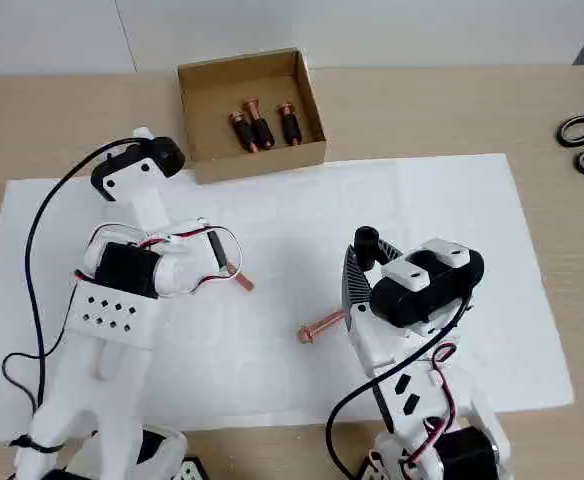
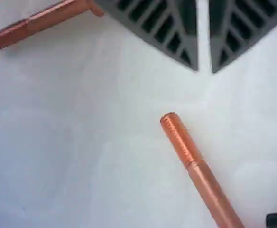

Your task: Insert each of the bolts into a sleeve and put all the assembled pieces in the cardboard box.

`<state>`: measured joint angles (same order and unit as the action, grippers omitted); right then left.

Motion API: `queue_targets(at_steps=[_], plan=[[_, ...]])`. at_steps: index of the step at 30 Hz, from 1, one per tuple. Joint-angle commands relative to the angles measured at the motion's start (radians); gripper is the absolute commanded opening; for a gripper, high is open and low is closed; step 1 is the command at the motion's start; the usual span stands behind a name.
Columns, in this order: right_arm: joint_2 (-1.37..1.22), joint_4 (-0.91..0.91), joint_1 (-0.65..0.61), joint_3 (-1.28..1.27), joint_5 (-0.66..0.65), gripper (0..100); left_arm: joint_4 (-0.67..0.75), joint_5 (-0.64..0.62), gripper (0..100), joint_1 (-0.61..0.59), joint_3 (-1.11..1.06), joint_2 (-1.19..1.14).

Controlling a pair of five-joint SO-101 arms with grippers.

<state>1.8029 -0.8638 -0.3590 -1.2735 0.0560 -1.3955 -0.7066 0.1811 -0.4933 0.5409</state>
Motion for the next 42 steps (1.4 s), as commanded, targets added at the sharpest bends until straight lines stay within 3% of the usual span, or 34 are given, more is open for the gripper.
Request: queue_targets(at_steps=[1,6,18,33,42], plan=[[0.012,0.021,0.007,0.003,-0.006,0.4,0.089,-0.052,1,0.000,0.027,0.000],[0.012,0.024,0.007,0.003,-0.006,0.4,0.157,-0.123,1,0.008,0.007,-0.003],[0.010,0.018,0.007,0.003,-0.008,0.4,0.153,-0.127,1,0.008,-0.001,-0.066],[0.010,0.016,0.008,0.003,-0.012,0.4,-0.305,-0.253,1,0.002,0.638,-0.818],[0.010,0.001,0.010,0.003,-0.012,0.4,-0.350,-0.336,20,0.002,0.782,-0.961]])
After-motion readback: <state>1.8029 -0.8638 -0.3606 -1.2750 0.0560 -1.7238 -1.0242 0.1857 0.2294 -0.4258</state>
